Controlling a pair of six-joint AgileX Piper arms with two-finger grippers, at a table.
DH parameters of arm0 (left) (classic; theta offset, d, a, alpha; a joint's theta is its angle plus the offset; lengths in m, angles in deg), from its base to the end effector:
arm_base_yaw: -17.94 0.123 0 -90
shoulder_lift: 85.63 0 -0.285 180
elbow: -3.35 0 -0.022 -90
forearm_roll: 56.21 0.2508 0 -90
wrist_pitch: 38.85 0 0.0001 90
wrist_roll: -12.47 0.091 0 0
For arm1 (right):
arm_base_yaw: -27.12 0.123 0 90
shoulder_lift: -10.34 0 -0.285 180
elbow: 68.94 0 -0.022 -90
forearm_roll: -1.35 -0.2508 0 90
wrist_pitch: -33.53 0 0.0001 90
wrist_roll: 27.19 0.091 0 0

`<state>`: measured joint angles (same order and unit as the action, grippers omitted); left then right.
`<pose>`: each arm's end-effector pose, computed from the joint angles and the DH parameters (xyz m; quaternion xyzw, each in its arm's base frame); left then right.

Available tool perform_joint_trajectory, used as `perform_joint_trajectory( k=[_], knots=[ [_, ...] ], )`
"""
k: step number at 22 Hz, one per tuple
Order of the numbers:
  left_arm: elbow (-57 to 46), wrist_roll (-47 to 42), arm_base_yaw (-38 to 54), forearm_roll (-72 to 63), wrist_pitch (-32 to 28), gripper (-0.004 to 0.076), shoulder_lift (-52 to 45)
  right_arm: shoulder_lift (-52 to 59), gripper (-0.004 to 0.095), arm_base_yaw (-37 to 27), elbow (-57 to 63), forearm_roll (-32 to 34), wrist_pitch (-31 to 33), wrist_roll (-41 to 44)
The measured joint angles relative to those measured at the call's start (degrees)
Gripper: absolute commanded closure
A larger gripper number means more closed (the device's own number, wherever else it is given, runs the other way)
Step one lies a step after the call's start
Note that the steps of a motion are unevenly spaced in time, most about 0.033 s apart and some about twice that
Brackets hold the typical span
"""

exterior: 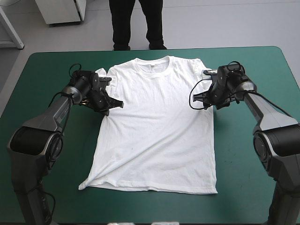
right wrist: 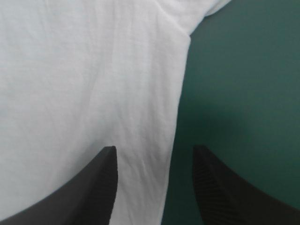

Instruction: Fold the cloth

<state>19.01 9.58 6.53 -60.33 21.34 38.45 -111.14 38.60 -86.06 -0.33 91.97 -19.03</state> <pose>0.4131 -0.0892 0.2116 0.0592 0.9928 -0.0449 0.0943 0.4151 0.0866 0.2382 -0.0229 0.9884 0.0388 0.1450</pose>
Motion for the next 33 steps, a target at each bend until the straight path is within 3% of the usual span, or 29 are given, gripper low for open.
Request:
perform_joint_trajectory(
  k=[2, 4, 7, 19, 29, 33],
  knots=[
    [0.0, 0.0, 0.0, -0.04, -0.04, 0.0734, 0.0, -2.08, 0.0457, 0.0, -0.09, -1.13, -0.94, -0.02],
    [0.0, 0.0, 0.0, -0.13, -0.17, 0.0734, 0.0, -3.3, 0.0567, 0.0, -0.55, -1.65, -0.63, -0.22],
    [0.0, 0.0, 0.0, -0.24, -0.29, 0.0734, 0.0, -4.08, 0.0918, -0.21, -1.3, -0.62, 0.73, -0.48],
    [-0.66, 0.0, 0.0, -2.42, -1.56, 0.0734, -1.92, -2.41, 0.0925, -0.49, -0.77, -1.49, 1.68, -2.57],
    [3.05, 0.0, -0.1, -4.3, 0.59, 0.0734, -21.95, 20.93, 0.0925, -0.25, -0.82, 1.0, 3.86, -2.79],
    [6.78, 0.0, -0.12, -6.32, 1.63, 0.0734, -29.73, 27.61, 0.0925, -0.1, -6.18, 1.17, 5.94, -2.86]
  ],
)
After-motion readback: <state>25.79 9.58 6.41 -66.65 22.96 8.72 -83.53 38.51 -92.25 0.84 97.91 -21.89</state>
